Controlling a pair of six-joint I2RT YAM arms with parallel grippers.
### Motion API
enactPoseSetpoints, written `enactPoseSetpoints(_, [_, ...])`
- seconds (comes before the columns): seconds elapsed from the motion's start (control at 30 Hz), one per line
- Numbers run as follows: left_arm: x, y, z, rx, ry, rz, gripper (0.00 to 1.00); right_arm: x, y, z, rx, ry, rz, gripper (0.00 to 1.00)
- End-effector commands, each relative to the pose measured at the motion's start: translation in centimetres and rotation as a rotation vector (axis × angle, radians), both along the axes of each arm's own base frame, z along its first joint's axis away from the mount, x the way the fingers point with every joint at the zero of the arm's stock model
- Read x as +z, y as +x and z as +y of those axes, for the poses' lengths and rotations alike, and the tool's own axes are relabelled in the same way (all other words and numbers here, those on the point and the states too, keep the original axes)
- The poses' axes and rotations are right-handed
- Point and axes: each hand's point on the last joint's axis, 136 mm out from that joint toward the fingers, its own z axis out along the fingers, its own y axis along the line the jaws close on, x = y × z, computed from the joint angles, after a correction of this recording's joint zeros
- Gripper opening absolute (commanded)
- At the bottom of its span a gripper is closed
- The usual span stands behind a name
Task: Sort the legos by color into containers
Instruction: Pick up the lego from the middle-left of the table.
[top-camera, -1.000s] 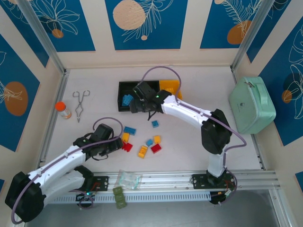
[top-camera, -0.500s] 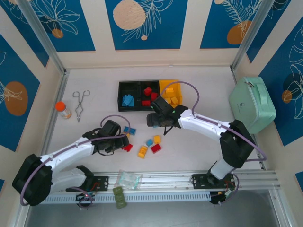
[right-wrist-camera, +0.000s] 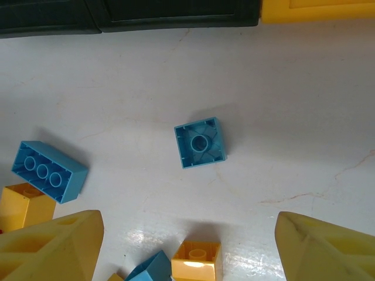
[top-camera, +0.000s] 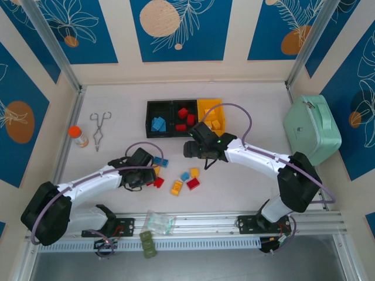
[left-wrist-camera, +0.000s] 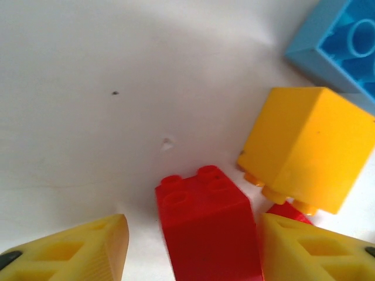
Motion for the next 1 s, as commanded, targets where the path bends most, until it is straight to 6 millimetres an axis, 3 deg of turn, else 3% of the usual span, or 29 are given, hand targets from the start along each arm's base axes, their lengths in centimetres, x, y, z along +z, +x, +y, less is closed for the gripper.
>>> enactPoseSetpoints(0.0, [0.1, -0.9, 1.6, 0.015, 0.058, 0.000, 0.56, 0.4, -0.3, 0.1, -0.011, 0.020, -0.006, 0.77])
enactPoseSetpoints(0.17, [0.2, -0.7, 1.4, 0.012, 0.035, -0.029, 0.47, 0.5, -0.5, 0.7, 0.002, 0.028, -0.003, 0.77])
enactPoseSetpoints(0.27, [0.0, -0.5, 1.0, -0.001, 0.028, -0.020, 0.46, 0.6, -1.1, 1.4, 0.031, 0.065, 0.013, 0.76])
enactPoseSetpoints(0.43, [-0.8, -0.5, 0.4, -0.018, 0.026, 0.014, 0.43, 0.7, -3.4, 3.4, 0.163, 0.198, 0.063, 0.76])
enactPoseSetpoints(0.6, [-0.7, -0.6, 0.5, -0.021, 0.029, 0.012, 0.31, 0.2, -5.9, 3.2, 0.235, 0.249, 0.111, 0.76])
enactPoseSetpoints(0.8, [0.8, -0.2, 0.7, -0.041, 0.047, -0.020, 0.22, 0.0, -8.9, 3.7, 0.348, 0.310, 0.161, 0.76])
enactPoseSetpoints(0.97, [3.1, 1.0, 0.6, -0.069, 0.069, -0.066, 0.20, -0.1, -9.3, 2.8, 0.326, 0.304, 0.156, 0.76])
